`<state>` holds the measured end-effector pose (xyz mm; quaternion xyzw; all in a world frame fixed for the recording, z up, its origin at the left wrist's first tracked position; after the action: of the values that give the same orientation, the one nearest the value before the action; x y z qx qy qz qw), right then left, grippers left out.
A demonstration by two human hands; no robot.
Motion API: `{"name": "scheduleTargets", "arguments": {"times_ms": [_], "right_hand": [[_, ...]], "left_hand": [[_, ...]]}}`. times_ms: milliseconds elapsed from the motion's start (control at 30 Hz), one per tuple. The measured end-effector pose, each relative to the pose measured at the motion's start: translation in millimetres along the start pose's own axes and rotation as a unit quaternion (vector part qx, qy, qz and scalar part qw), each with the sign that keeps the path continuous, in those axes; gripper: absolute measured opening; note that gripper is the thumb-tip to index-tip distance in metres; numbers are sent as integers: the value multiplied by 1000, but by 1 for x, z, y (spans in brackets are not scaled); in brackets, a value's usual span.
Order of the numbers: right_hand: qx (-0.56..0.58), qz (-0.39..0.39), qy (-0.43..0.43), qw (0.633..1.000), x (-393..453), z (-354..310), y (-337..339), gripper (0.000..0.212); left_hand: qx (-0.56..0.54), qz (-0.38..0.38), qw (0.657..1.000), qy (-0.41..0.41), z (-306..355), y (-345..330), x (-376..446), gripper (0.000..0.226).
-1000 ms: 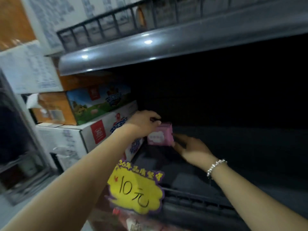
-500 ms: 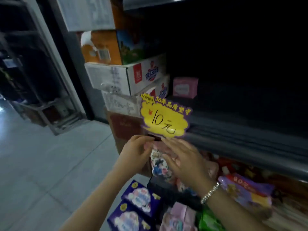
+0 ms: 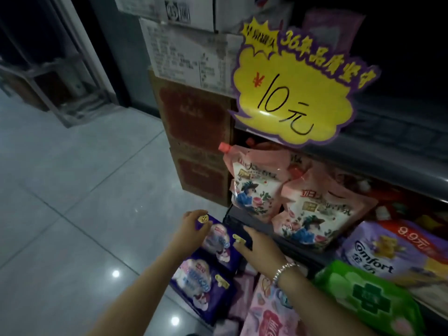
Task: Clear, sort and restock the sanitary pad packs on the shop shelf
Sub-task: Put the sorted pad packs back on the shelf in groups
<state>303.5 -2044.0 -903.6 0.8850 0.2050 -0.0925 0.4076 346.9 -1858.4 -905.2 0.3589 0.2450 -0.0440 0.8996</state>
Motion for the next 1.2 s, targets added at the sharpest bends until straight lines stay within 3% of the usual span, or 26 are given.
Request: {"name": "scheduleTargets", "arguments": {"times_ms": [233,367,567,600,733,900,967,1067,1200], "right_hand": [[40,-136,-140,980,58,38,-30,87],[61,-173,-165,969,84,57,-40,95],[136,-160,-203,956,102,64,-58,119],[160,-146,-213,953,103,64,-62,114],[185,-127,-226,948,102,56,-64,55],[172,-119,-227,951,105,46,-56,50],[164,-127,-219,953,106,41,-54,60],[180,-128,-195,956,105,39,-55,82],[206,-130,-181,953,98,34,-54,61]], "left_hand": [[4,-32,994,102,-56,-23,40,80],[-36,-61,986,149,-94,-24,53,128],[48,-105,976,184,-121,-25,54,101],[49,-98,976,189,-124,-26,55,98],[47,-65,978,192,-123,-27,56,93],[54,-48,976,205,-126,-27,53,79],[59,-42,978,194,-130,-26,53,77],[25,-105,977,184,-142,-23,53,92],[60,-153,972,170,-154,-20,50,129]]}}
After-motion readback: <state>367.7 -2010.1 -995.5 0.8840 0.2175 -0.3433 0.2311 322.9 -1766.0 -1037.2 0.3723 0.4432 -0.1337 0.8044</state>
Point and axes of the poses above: each hand's wrist, its own x-axis towards the middle knuckle, its own y-axis out of the back of the hand, z = x × y, the point moved 3 cm from there along x, towards the middle knuckle, and after that the axes turned 12 degrees about y, right-handed, at the moved point
